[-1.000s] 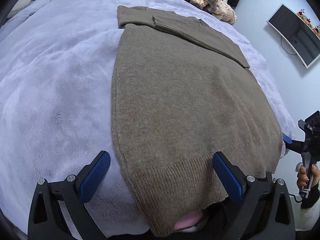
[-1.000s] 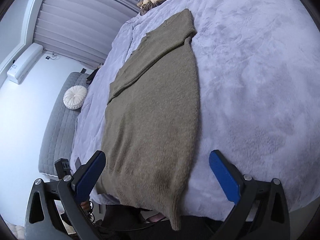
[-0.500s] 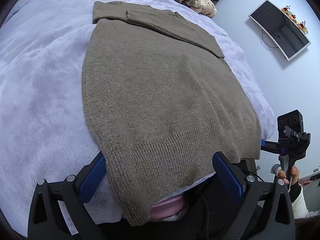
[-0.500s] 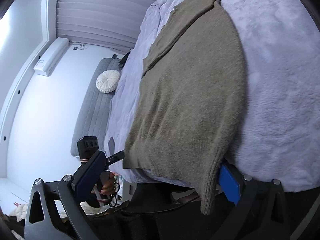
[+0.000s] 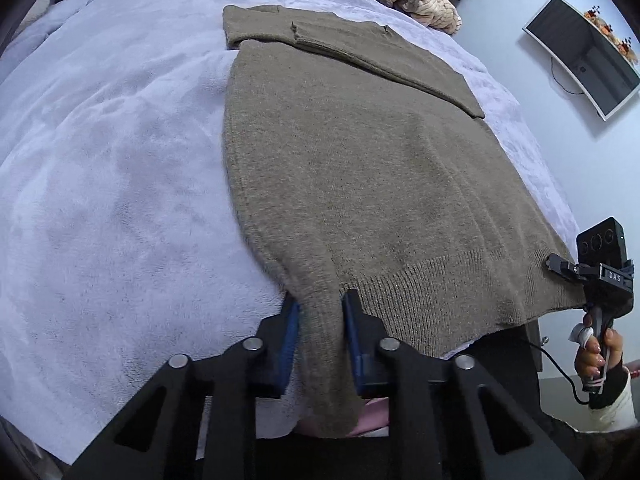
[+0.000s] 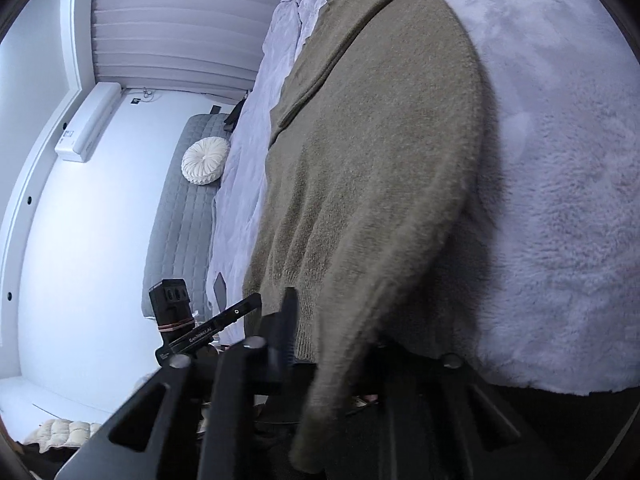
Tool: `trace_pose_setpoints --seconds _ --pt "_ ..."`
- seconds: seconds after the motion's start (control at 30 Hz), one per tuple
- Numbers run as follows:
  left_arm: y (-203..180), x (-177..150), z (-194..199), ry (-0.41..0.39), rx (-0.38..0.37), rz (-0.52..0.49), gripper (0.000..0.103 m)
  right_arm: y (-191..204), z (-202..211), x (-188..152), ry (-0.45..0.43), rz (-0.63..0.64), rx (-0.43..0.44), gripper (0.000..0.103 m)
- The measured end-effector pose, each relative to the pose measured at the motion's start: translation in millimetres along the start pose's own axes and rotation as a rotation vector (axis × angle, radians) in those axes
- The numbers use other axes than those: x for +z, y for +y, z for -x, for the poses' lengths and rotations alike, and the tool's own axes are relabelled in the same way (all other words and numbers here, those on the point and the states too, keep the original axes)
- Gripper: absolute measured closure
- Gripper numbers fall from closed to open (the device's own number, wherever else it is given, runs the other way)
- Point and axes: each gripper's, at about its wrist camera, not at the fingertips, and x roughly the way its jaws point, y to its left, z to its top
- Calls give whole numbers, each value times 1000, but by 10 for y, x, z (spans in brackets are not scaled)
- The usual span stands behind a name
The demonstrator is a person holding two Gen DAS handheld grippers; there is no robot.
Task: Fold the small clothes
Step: 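Close both tools on the ribbed hem of the brown sweater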
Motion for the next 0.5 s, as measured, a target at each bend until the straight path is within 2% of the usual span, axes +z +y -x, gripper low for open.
trace_pose_setpoints --seconds 0.03,0.07,0.13,0.23,0.33,0.5 --pt "51 12 43 -10 -30 9 84 2 12 21 -5 -5 29 90" --pt "98 30 97 -27 -75 25 90 19 34 52 -13 -4 55 91" --pt "159 92 179 -61 -158 59 91 90 78 133 -35 11 105 91" --pt "181 249 234 -110 -219 87 91 248 135 297 -67 45 165 91" --pt "153 457 240 -152 -254 105 91 406 147 499 -89 82 174 91" --pt "81 1059 303 -251 -270 108 91 639 157 945 -132 128 171 91"
